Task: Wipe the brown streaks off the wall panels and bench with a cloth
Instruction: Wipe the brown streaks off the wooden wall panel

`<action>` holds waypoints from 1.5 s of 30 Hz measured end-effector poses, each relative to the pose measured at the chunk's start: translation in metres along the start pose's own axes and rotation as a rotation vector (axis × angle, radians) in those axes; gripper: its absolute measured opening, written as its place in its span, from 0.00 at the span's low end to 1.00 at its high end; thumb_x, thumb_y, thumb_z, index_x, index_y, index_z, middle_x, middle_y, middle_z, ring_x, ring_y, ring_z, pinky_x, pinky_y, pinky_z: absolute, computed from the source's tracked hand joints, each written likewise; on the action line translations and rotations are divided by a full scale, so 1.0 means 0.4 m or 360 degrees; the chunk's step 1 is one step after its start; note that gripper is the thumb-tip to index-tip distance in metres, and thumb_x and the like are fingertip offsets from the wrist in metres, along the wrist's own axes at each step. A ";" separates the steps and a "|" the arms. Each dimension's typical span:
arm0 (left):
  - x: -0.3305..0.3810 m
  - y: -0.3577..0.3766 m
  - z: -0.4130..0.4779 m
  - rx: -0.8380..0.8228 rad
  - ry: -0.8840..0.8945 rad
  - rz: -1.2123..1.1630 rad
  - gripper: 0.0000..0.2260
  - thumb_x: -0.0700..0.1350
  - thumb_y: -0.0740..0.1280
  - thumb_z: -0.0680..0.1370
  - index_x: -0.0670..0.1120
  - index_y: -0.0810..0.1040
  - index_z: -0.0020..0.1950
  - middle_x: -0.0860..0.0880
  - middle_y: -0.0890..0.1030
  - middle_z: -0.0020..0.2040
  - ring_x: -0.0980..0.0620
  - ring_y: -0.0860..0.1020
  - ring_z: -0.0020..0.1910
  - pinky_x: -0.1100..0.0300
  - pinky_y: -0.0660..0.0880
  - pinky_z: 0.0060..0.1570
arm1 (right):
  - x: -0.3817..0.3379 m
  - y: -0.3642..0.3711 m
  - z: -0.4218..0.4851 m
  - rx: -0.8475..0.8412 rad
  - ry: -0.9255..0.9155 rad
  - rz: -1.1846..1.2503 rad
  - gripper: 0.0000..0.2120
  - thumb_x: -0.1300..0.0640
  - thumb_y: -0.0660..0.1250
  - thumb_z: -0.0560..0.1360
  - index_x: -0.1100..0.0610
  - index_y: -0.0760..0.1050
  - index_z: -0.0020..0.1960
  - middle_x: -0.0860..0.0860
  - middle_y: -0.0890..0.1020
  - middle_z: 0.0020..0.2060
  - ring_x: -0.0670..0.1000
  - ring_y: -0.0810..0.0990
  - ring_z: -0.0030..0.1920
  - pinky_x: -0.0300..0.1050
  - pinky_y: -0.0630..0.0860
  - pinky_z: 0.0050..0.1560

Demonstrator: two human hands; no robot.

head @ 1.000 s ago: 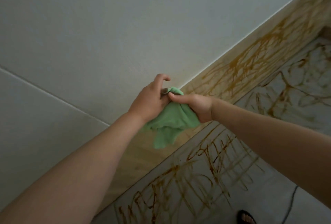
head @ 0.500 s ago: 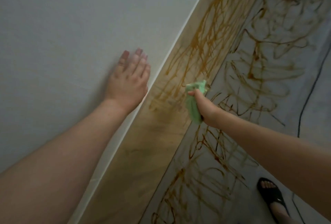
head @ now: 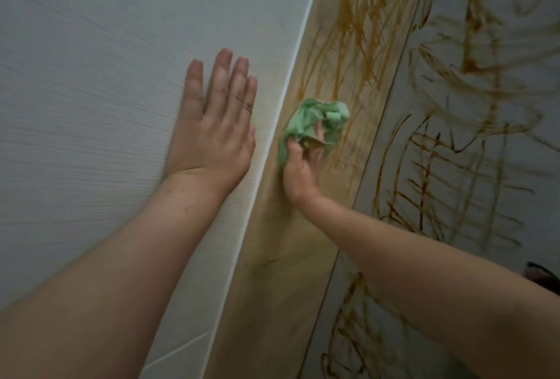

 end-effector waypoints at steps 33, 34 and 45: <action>-0.003 -0.019 -0.002 0.0088 -0.0037 -0.0037 0.30 0.52 0.39 0.85 0.37 0.41 0.83 0.35 0.41 0.83 0.30 0.38 0.81 0.29 0.36 0.76 | -0.170 -0.066 0.248 0.0122 -0.0162 -0.0147 0.34 0.38 0.51 0.84 0.51 0.48 0.84 0.48 0.53 0.83 0.55 0.51 0.82 0.55 0.48 0.82; -0.003 -0.019 -0.001 0.0090 -0.0040 -0.0043 0.30 0.52 0.40 0.86 0.37 0.41 0.83 0.35 0.41 0.83 0.30 0.38 0.81 0.29 0.36 0.76 | -0.151 -0.054 0.211 0.0104 -0.0144 -0.0132 0.33 0.39 0.52 0.84 0.51 0.48 0.84 0.48 0.53 0.83 0.54 0.51 0.82 0.52 0.47 0.81; -0.003 -0.009 0.006 0.0076 -0.0046 -0.0091 0.29 0.51 0.41 0.86 0.36 0.39 0.82 0.34 0.39 0.83 0.30 0.37 0.80 0.29 0.32 0.74 | -0.250 -0.116 0.444 0.0210 -0.0185 -0.0119 0.35 0.39 0.55 0.83 0.52 0.50 0.84 0.52 0.58 0.82 0.57 0.59 0.80 0.52 0.54 0.80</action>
Point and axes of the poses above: each hand's wrist, its own z-axis towards the middle knuckle, its own y-axis out of the palm, x = y × z, the point moved 10 cm from there along z, towards the middle knuckle
